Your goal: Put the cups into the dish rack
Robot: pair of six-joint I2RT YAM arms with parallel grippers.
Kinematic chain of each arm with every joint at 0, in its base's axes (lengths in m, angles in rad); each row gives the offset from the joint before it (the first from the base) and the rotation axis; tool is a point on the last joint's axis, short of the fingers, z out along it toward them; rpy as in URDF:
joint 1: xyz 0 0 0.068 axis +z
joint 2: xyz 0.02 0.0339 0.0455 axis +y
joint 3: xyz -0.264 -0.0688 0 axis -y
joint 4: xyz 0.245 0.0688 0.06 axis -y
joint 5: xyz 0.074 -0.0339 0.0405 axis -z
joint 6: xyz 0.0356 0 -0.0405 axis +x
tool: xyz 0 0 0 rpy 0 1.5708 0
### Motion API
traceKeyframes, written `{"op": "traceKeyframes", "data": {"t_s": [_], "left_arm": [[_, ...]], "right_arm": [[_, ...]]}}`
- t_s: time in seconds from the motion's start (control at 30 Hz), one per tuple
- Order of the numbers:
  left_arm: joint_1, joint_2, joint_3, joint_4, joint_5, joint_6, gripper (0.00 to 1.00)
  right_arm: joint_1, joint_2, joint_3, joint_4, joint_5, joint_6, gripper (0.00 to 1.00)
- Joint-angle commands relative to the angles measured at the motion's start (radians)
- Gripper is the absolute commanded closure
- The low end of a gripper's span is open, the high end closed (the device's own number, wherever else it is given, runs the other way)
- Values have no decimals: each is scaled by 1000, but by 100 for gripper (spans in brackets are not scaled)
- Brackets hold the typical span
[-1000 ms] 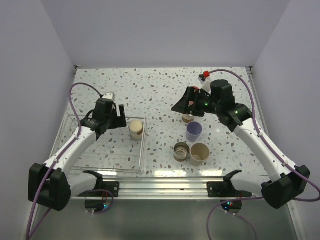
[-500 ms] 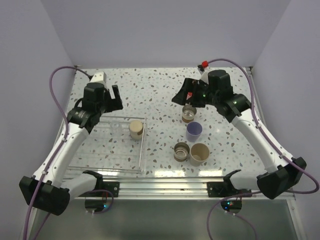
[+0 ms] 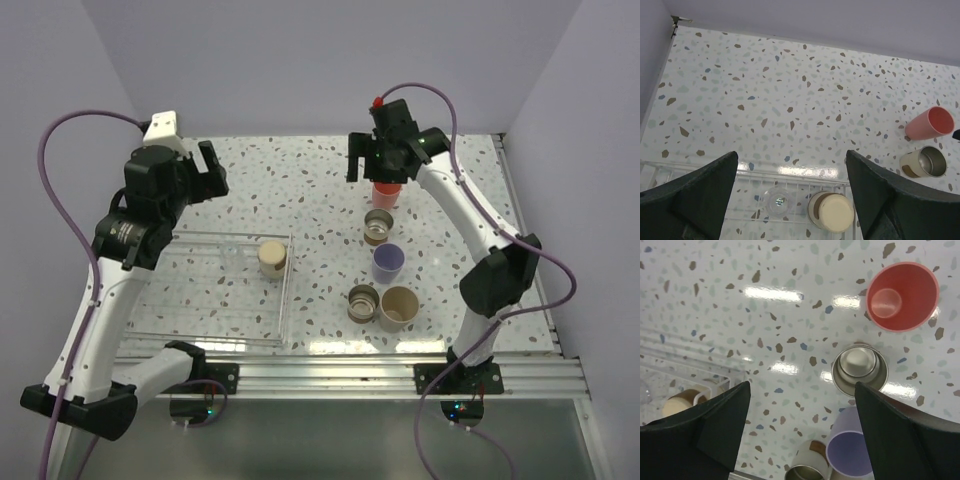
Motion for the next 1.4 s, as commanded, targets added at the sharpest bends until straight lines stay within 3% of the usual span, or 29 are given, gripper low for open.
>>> {"op": "traceKeyframes", "data": {"t_s": [0.0,0.07,0.1,0.3,0.43,0.53,0.63,0.83,0.97,1.07,1.17,1.37], "left_arm": [[-3,-37,12,-53,-29,31,8],[-3,-49,7,-67,-44,48,7],[-3,-60,9,-75,-60,51,0],[-3,-101,12,-90,-326,29,0],[-3,-215,-133,72,-352,95,0],[-2,-347,-261,303,-340,92,0],[-2,-391,-272,301,-406,51,0],[-2,-218,-93,68,-379,42,0],[-2,-146,-31,26,-345,39,0],[-2,-129,-17,-24,-228,-14,0],[-2,-152,-60,2,-23,46,0],[-2,-177,-131,31,15,40,0]], "right_arm": [[-20,67,107,-94,84,-32,12],[-40,124,131,-97,89,-26,12],[-48,144,166,-102,89,-29,12],[-84,282,273,-113,92,-33,14],[-84,368,341,-126,90,-35,15],[-84,443,408,-139,95,-39,15],[-84,510,470,-162,96,-38,16],[-86,563,467,-159,125,-35,18],[-84,573,436,-139,112,-21,20],[-84,587,436,-136,104,-15,26],[-84,590,434,-134,101,-23,36],[-84,584,396,-117,87,-35,59]]}}
